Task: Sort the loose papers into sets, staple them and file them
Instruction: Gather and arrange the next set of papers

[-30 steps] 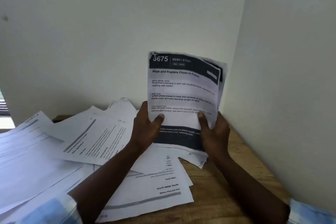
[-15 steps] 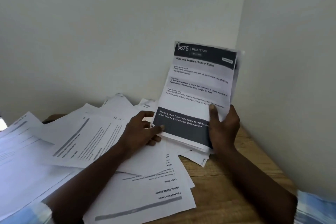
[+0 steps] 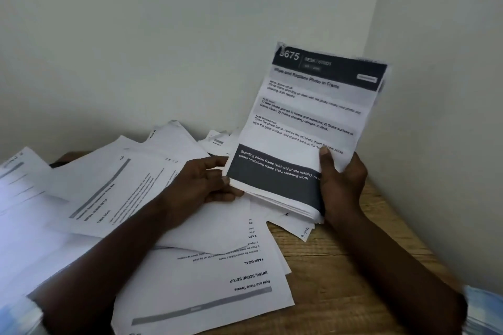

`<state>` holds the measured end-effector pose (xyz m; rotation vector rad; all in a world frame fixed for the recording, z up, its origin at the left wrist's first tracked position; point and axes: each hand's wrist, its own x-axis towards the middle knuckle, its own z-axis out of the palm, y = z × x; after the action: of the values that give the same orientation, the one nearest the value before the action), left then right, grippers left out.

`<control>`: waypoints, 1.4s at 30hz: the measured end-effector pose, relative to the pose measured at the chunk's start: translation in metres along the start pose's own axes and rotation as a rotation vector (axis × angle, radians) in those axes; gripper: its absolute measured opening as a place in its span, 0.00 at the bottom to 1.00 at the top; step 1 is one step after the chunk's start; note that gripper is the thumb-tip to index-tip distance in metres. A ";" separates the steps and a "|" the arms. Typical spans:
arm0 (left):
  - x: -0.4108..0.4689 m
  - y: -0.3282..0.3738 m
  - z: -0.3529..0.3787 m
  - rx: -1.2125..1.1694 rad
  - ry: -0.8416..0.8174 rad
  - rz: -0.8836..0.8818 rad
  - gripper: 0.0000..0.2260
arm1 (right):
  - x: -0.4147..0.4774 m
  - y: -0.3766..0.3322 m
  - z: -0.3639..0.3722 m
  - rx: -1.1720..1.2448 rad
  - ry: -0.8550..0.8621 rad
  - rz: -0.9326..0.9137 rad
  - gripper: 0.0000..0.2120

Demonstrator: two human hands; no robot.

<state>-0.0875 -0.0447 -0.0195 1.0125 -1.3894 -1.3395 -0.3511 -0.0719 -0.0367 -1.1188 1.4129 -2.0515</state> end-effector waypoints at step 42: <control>-0.007 0.016 0.019 -0.193 0.127 0.228 0.14 | 0.005 0.007 -0.006 0.269 -0.115 0.422 0.10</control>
<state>-0.1038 -0.0321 -0.0033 0.7720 -1.2150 -1.1930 -0.3596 -0.0744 -0.0422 -0.7403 1.1563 -1.7777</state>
